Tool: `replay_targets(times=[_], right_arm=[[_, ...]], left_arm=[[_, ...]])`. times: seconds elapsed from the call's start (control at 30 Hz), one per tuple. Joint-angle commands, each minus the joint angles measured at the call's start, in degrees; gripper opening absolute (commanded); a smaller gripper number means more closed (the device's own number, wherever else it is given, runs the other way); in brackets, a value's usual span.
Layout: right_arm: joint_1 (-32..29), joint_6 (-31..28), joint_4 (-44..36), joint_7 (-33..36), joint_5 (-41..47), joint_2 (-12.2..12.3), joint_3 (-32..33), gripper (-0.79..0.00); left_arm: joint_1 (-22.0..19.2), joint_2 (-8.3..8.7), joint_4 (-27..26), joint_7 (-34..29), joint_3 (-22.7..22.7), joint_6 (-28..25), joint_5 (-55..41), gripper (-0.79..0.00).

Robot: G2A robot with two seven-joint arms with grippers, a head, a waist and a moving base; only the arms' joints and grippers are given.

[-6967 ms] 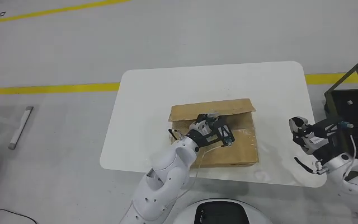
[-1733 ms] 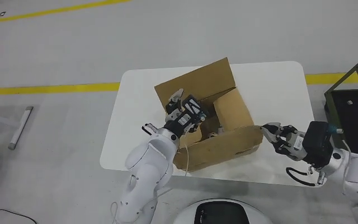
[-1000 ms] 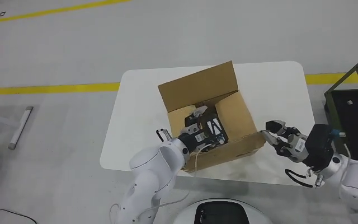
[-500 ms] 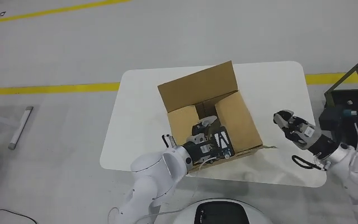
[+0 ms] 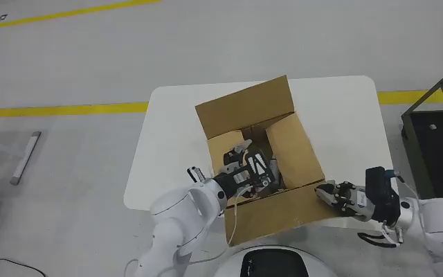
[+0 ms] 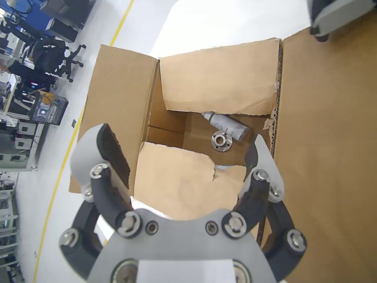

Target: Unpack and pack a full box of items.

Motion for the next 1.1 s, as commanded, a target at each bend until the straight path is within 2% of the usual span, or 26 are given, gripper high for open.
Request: replay_targets(times=[0.0,0.2,0.33,0.4,0.5,0.57,0.63,0.83,1.07], right_arm=[[-0.3,-0.6,0.0,0.4,-1.7,0.1,-0.1,-0.785],[-0.2,-0.2,0.0,-0.7,-9.6,0.2,-1.2,-0.785],[0.1,1.9,0.6,-4.8,-12.0,0.0,-1.4,-0.785],[0.5,5.6,1.2,-8.8,-11.0,-0.3,-0.2,-0.785],[1.1,15.9,2.8,-13.8,-9.3,-0.7,2.1,-0.785],[1.4,22.1,3.5,-14.8,-11.1,-0.9,2.8,-0.785],[1.7,24.5,3.8,-14.6,-15.3,-0.9,2.3,-0.785],[1.4,22.8,5.3,-15.0,-21.5,-1.1,-2.2,-0.785],[-0.9,20.2,3.9,-15.8,-21.3,-1.2,-4.8,-0.785]], left_arm=[[-0.1,0.06,0.4,0.4,0.0,1.1,0.3,0.0],[-0.5,0.09,2.2,1.8,0.7,5.0,1.1,0.0],[-0.8,0.09,3.3,2.4,1.2,7.2,1.5,0.0],[-0.8,0.08,3.7,2.7,1.4,8.2,1.4,0.0],[-1.0,0.06,4.2,3.1,1.7,9.9,1.6,0.0],[-0.9,0.03,4.7,3.4,2.2,11.0,1.9,0.0],[-1.0,0.0,5.1,3.7,2.7,11.7,2.1,0.0],[-1.2,0.05,6.6,4.1,3.8,12.1,2.7,0.0],[-1.2,0.22,7.7,3.2,3.7,12.7,3.3,0.0]])
